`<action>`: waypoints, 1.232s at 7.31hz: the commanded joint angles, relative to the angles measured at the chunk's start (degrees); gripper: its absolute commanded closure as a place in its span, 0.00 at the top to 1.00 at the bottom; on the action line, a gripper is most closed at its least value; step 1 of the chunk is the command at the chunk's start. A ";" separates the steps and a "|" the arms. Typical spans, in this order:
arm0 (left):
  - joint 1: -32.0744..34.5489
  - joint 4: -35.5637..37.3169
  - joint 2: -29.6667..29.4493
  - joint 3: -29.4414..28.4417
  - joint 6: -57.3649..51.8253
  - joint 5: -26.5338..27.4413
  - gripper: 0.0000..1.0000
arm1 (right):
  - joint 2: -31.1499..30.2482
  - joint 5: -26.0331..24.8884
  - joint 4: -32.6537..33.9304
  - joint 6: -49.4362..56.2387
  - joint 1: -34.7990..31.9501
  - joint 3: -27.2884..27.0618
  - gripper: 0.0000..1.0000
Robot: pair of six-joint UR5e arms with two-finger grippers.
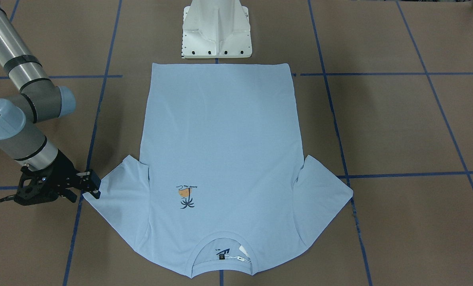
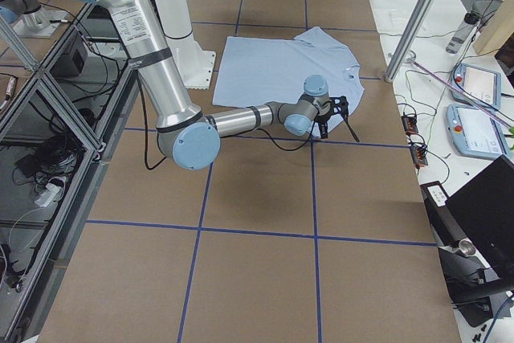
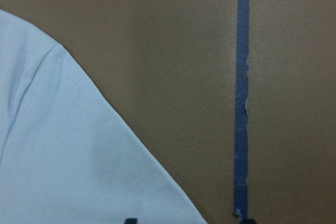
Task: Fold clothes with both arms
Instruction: 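Reach the right gripper over the shirt chest near the collar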
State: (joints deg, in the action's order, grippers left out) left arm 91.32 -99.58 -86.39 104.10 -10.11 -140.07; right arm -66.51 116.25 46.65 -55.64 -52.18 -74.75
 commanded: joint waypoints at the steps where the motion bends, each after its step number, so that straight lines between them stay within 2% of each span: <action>1: 0.00 0.00 -0.01 0.05 0.00 -0.03 1.00 | -1.16 -0.32 -0.07 0.09 0.23 -0.05 0.68; 3: 0.00 0.00 0.08 0.05 0.00 -0.03 1.00 | -1.34 -0.32 0.02 0.09 0.23 -0.05 0.56; 5: 0.00 0.00 0.08 -0.03 0.00 -0.03 1.00 | -1.34 -0.32 0.02 0.09 0.41 -0.13 0.35; 8: 0.00 0.00 0.17 0.31 0.00 0.06 1.00 | -1.34 -0.32 0.11 0.09 0.85 -0.13 0.29; 9: 0.09 0.09 0.17 0.49 0.00 0.06 1.00 | -1.34 -0.23 0.45 0.09 0.85 -0.66 0.04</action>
State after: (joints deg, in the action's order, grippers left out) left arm 91.34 -99.56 -86.23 104.37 -10.13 -140.04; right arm -67.85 115.93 46.83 -55.55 -51.39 -75.02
